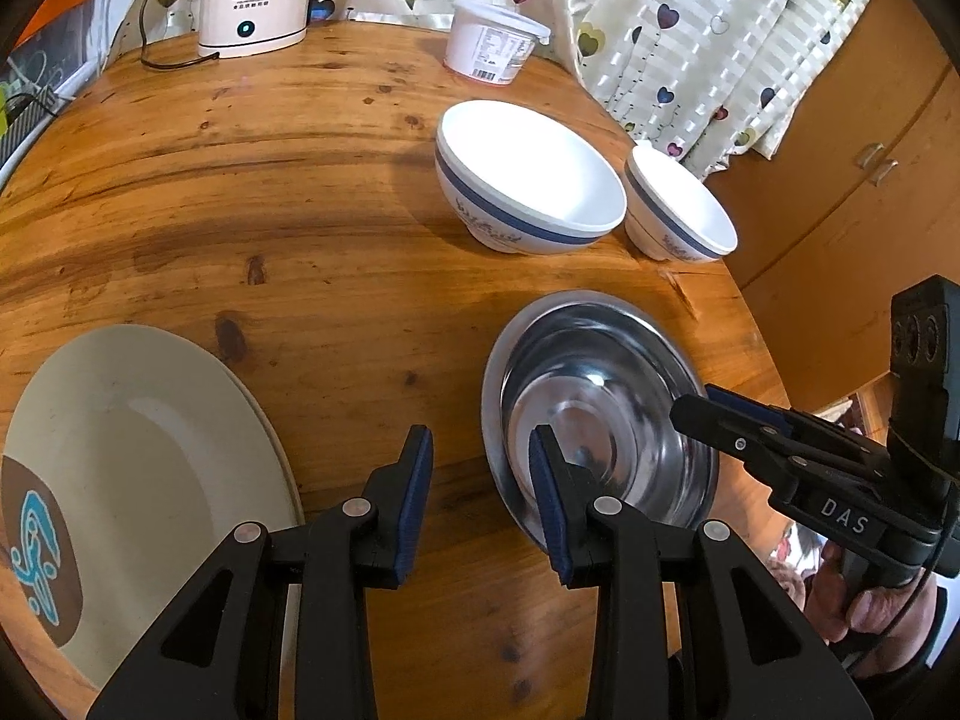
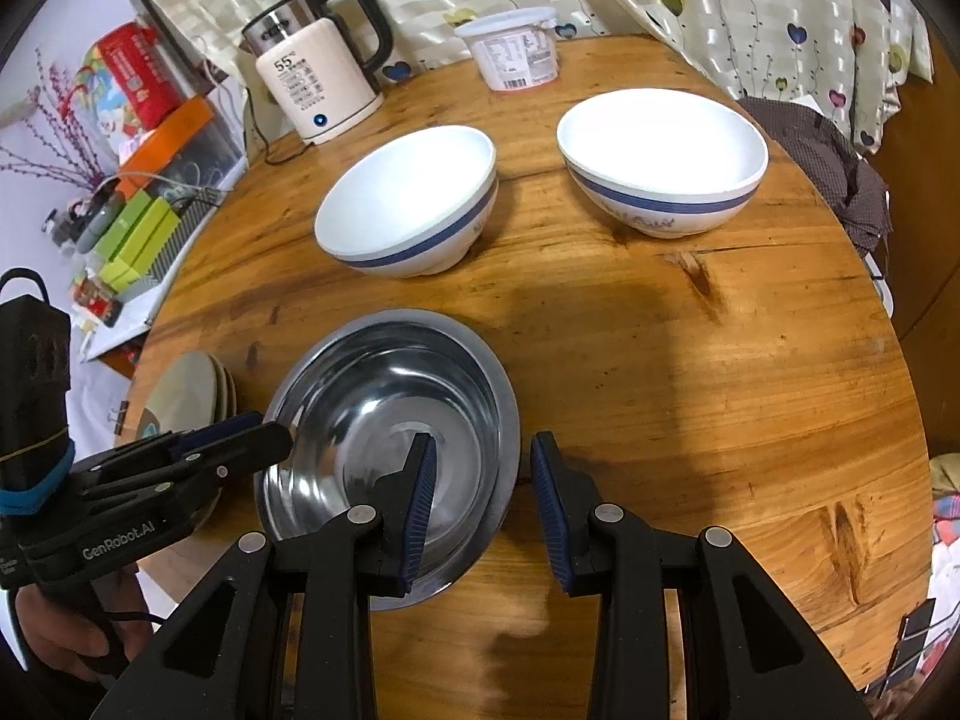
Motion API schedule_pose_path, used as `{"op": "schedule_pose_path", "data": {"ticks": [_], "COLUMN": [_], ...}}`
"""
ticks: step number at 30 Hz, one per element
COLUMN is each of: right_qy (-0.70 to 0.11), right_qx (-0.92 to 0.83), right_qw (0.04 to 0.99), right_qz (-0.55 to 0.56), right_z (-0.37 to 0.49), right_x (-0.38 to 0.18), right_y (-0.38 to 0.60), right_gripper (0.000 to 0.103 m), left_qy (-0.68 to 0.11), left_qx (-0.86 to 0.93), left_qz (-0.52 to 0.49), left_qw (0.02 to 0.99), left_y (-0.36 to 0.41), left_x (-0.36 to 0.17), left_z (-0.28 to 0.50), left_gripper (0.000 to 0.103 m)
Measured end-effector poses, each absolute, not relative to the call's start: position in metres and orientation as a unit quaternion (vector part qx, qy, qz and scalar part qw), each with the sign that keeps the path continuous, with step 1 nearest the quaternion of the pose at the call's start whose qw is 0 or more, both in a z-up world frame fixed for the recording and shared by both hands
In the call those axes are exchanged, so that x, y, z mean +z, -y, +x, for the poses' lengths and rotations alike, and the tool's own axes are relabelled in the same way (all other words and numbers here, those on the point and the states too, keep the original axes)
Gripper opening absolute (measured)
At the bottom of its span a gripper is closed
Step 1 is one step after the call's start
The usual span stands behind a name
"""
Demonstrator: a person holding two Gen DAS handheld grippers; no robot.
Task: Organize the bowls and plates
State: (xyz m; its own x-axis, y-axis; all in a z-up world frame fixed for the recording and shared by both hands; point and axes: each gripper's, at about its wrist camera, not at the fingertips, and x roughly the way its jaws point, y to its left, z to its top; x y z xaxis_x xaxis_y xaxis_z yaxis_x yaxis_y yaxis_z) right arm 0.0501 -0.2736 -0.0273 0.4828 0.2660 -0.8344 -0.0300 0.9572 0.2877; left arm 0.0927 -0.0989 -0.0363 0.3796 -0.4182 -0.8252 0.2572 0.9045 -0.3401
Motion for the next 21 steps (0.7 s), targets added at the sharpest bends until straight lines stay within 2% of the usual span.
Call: {"op": "schedule_pose_path", "data": {"ticks": [5, 9, 11, 21], "right_qy": [-0.502, -0.503, -0.504, -0.504], "right_qx": [0.09, 0.09, 0.091, 0.089], "right_qw": [0.852, 0.851, 0.851, 0.851], "right_qz": [0.117, 0.118, 0.12, 0.117], "right_z": [0.0507, 0.0509, 0.0508, 0.0501], "right_x": [-0.0296, -0.0312, -0.0325, -0.0336], "right_y": [0.2729, 0.2737, 0.2735, 0.2725], "right_gripper": [0.02, 0.016, 0.013, 0.012], "left_qy": [-0.517, -0.517, -0.517, -0.507], "left_qx": [-0.208, -0.213, -0.214, -0.216], "left_qz": [-0.075, -0.074, -0.073, -0.064], "left_qw": [0.827, 0.826, 0.826, 0.832], "left_y": [0.1003, 0.103, 0.1035, 0.1047], "left_x": [-0.0378, -0.0388, -0.0394, -0.0365], "left_z": [0.0932, 0.0925, 0.0922, 0.0899], "left_gripper": [0.035, 0.034, 0.03, 0.019]}}
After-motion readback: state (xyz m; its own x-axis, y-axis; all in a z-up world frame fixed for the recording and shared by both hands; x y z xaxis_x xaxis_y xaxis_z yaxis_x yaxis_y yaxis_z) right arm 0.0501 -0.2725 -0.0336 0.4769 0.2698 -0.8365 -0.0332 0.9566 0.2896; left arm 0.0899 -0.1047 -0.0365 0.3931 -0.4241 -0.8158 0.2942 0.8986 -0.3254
